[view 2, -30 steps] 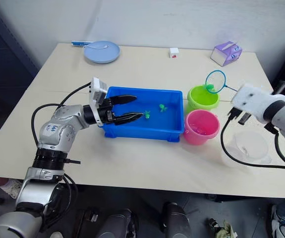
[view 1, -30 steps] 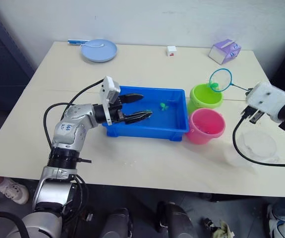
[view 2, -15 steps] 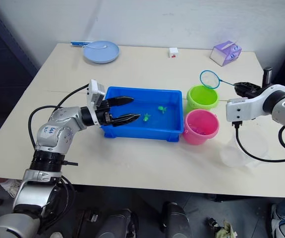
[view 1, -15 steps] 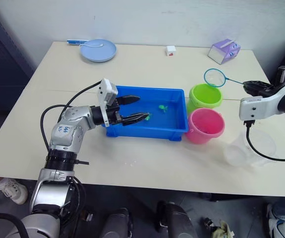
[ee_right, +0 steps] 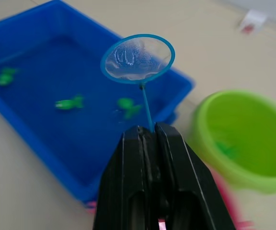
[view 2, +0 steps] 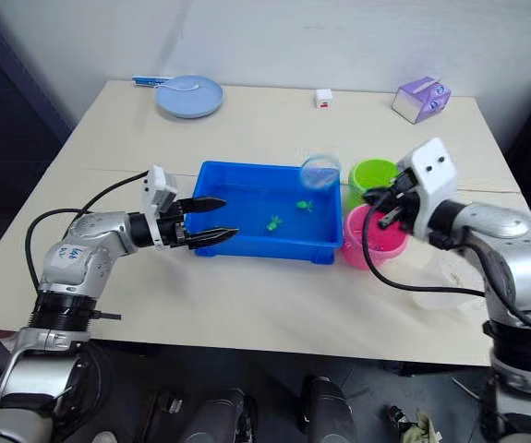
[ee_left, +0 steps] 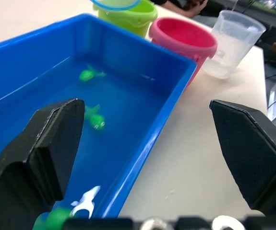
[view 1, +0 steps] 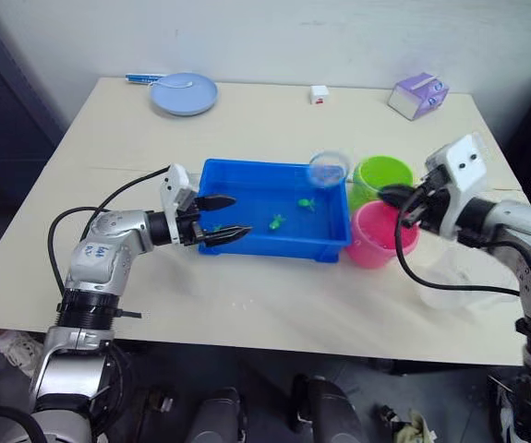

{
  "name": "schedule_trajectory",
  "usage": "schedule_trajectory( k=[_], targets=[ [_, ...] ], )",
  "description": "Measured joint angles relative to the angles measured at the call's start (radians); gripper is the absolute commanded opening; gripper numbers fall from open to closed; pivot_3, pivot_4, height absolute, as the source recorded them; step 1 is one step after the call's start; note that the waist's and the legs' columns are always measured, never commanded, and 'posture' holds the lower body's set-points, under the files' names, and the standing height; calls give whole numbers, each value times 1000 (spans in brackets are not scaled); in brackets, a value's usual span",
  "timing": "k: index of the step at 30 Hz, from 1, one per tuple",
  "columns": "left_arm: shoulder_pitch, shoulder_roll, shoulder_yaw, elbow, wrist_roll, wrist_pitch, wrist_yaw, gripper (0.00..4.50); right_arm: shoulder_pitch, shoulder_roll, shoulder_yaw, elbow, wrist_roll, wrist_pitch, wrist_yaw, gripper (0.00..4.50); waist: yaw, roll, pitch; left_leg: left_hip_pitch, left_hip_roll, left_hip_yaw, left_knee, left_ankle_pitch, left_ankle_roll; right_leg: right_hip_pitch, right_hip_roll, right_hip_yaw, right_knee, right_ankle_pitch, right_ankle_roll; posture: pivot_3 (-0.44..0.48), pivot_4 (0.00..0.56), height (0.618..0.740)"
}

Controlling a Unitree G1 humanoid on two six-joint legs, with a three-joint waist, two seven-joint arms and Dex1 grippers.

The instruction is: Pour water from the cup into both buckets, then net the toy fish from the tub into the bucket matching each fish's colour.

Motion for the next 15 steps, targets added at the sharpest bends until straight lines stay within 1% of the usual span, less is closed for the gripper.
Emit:
schedule_trajectory(
  k=[1, 3, 6, 10, 15],
  targets=[
    [5, 0, 1, -11, 0, 0, 7, 4500, -15, 35, -17, -5, 39, 79, -22, 800, 1, 0, 0, 0, 0, 0, 0, 0, 0, 0, 0, 0, 0, 0, 0, 0, 150, 739],
    [15, 0, 1, -36, 0, 1, 18, 4500, -31, 67, -29, 0, 80, 184, -48, 800, 4, 0, 0, 0, 0, 0, 0, 0, 0, 0, 0, 0, 0, 0, 0, 0, 150, 739],
    [32, 0, 5, -72, -2, 11, 39, 4500, -50, 108, -36, 50, 105, 298, -91, 800, 5, 0, 0, 0, -1, 0, 0, 0, 0, 0, 0, 0, 0, 0, 0, 0, 150, 739],
    [60, 1, 21, -122, -5, 26, 58, 4500, -92, 140, -76, 105, 119, 396, -127, 800, 3, 0, 0, 0, -1, 1, -1, 0, 0, -1, 1, 0, 0, 0, 0, 0, 150, 739],
    [74, 1, 26, -147, -5, 33, 75, 4500, -111, 166, -100, 122, 127, 453, -151, 800, -1, 0, 0, 0, 0, 1, -1, 0, 0, -1, 1, 0, 0, 0, 0, 0, 150, 739]
  ],
)
